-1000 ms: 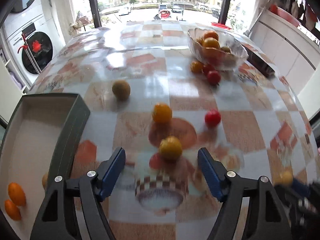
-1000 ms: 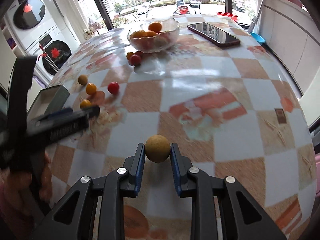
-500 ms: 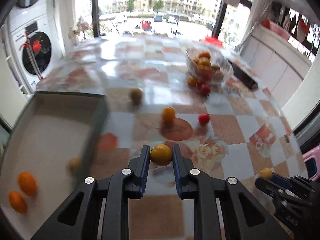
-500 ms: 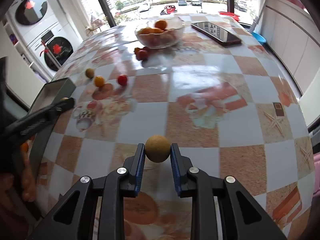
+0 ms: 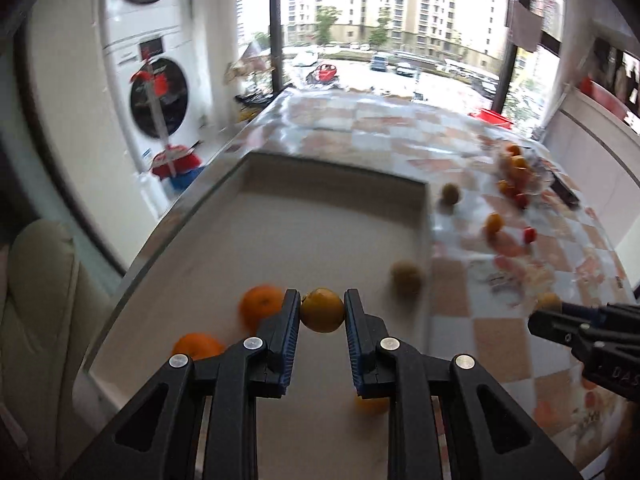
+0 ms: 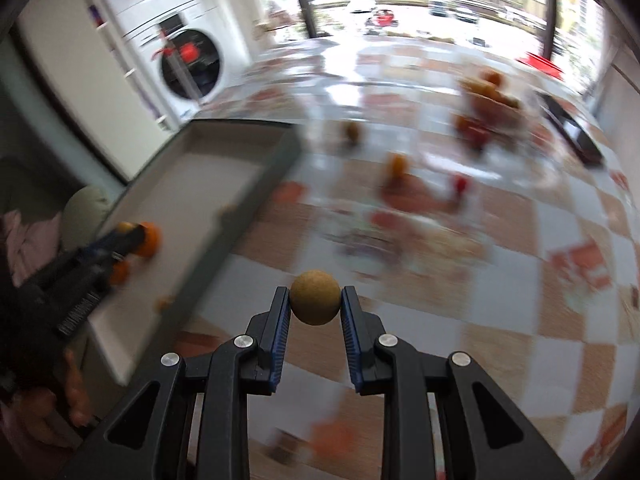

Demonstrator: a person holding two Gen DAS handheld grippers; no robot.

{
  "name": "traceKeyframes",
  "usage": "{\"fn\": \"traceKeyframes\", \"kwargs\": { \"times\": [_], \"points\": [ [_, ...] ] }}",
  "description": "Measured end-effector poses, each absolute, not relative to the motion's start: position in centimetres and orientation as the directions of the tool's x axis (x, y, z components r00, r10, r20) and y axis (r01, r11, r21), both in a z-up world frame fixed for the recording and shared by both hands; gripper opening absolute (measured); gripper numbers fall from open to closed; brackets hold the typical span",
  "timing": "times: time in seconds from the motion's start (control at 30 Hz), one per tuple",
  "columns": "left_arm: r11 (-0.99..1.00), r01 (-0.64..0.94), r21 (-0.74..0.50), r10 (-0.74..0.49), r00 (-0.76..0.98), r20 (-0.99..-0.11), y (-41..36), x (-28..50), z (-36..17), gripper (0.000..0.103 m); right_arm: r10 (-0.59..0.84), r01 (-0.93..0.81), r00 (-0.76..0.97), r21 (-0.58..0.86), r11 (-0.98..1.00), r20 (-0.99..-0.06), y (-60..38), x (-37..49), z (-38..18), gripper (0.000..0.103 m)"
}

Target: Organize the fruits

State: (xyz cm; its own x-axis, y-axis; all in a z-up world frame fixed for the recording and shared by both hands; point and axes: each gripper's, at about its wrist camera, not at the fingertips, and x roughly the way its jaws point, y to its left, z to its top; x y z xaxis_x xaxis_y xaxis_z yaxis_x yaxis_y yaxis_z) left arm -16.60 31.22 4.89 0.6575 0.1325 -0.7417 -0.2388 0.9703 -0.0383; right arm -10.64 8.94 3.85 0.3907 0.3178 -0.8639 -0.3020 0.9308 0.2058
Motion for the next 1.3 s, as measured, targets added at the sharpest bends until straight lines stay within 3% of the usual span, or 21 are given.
{"fn": "traceKeyframes", "kwargs": {
  "times": [0.3, 0.33, 0.37, 0.4, 0.43, 0.47, 0.5, 0.57, 0.8, 0.93, 1.17, 1.3],
  "points": [
    [0.96, -0.275, -0.043, 0.148, 0.635, -0.759, 32.5, -18.0, 2.8, 0.024, 0.395, -0.47, 0.33, 0.215, 0.856, -0.857, 17.9, -9.9, 4.6, 0.031],
    [0.959, -0.281, -0.046, 0.149, 0.631, -0.761, 32.4, -18.2, 2.6, 0.024, 0.391, -0.473, 0.325, 0.21, 0.856, -0.861, 18.3, -9.9, 4.6, 0.045],
    [0.956, -0.287, -0.053, 0.146, 0.627, -0.765, 32.4, -18.3, 2.3, 0.028, 0.386, -0.472, 0.328, 0.205, 0.857, -0.862, 18.5, -9.9, 4.5, 0.067],
    [0.954, -0.291, -0.067, 0.136, 0.621, -0.772, 32.4, -18.4, 2.0, 0.038, 0.385, -0.469, 0.335, 0.202, 0.86, -0.86, 18.5, -9.9, 4.6, 0.077],
    [0.953, -0.292, -0.077, 0.127, 0.621, -0.773, 32.5, -18.5, 1.9, 0.071, 0.389, -0.463, 0.349, 0.204, 0.862, -0.853, 18.2, -10.1, 4.9, 0.085],
    [0.953, -0.287, -0.095, 0.114, 0.631, -0.767, 32.4, -18.7, 1.9, 0.095, 0.393, -0.46, 0.361, 0.205, 0.864, -0.846, 17.9, -10.2, 5.1, 0.085],
    [0.948, -0.305, -0.091, 0.136, 0.647, -0.751, 32.2, -19.2, 2.1, 0.097, 0.39, -0.457, 0.367, 0.201, 0.866, -0.844, 17.6, -10.3, 5.2, 0.085],
    [0.948, -0.307, -0.083, 0.16, 0.685, -0.711, 31.7, -19.9, 2.7, 0.097, 0.364, -0.441, 0.387, 0.176, 0.88, -0.847, 16.5, -10.2, 5.4, 0.085],
    [0.968, -0.25, -0.029, 0.158, 0.696, -0.7, 28.8, -19.2, 4.4, 0.097, 0.278, -0.234, 0.414, 0.194, 0.953, -0.866, 8.2, -9.7, 4.0, 0.087],
    [0.983, -0.181, -0.017, 0.12, 0.714, -0.689, 25.9, -18.8, 5.1, 0.097, 0.196, -0.069, 0.418, 0.184, 0.981, -0.887, 2.4, -10.0, 2.2, 0.103],
    [0.997, 0.007, 0.075, 0.048, 0.712, -0.701, 18.1, -17.8, 4.5, 0.097, 0.005, 0.09, 0.475, 0.054, 0.994, -0.88, -5.2, -11.8, 0.9, 0.103],
    [0.991, 0.085, 0.105, 0.022, 0.668, -0.744, 15.1, -16.4, 2.7, 0.097, -0.026, 0.129, 0.469, 0.04, 0.991, -0.883, -7.7, -12.6, -0.4, 0.103]
  ]
}}
